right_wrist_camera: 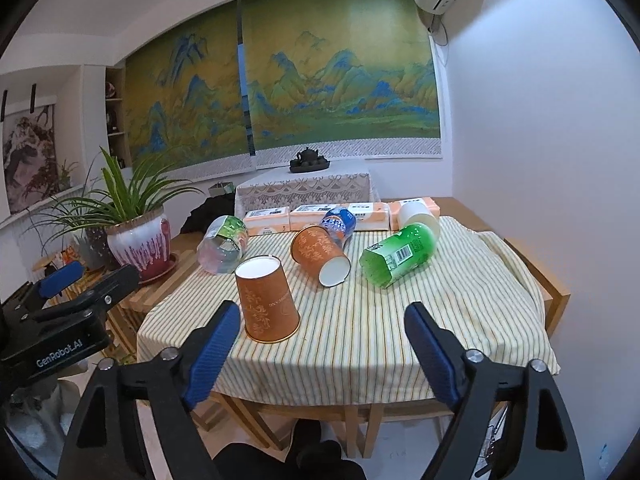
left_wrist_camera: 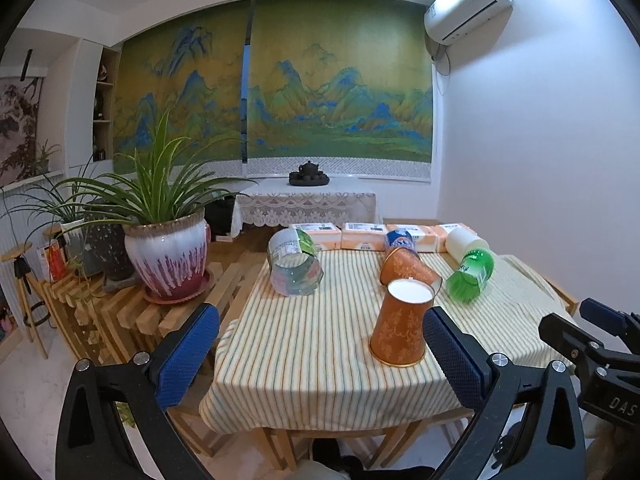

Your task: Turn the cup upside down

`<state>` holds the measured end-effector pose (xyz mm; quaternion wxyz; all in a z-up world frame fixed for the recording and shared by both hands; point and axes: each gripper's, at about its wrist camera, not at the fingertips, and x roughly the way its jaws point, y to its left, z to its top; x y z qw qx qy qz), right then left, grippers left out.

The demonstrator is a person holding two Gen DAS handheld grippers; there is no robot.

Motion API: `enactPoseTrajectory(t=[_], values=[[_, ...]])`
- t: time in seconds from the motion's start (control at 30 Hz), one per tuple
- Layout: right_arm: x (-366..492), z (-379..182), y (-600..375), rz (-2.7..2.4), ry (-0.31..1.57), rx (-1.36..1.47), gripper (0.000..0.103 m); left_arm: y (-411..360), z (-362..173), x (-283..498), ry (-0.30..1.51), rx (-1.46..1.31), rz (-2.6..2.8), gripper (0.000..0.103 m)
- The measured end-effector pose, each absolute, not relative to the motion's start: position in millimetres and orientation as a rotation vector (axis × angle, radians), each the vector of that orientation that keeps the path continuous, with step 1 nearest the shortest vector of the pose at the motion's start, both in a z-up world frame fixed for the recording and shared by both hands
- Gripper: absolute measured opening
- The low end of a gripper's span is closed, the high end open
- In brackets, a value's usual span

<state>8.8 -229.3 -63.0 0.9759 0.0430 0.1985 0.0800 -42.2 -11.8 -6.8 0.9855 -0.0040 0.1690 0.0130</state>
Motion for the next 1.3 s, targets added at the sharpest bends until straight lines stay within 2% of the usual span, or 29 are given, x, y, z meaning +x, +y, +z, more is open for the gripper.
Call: enactPoseTrajectory(t=[1.3], values=[[5.6, -62.2, -227.2, 0.067, 0.332, 0.068, 0.084, -14.1, -13.8, -45.3, 0.335, -0.021, 0.041, 0.103]])
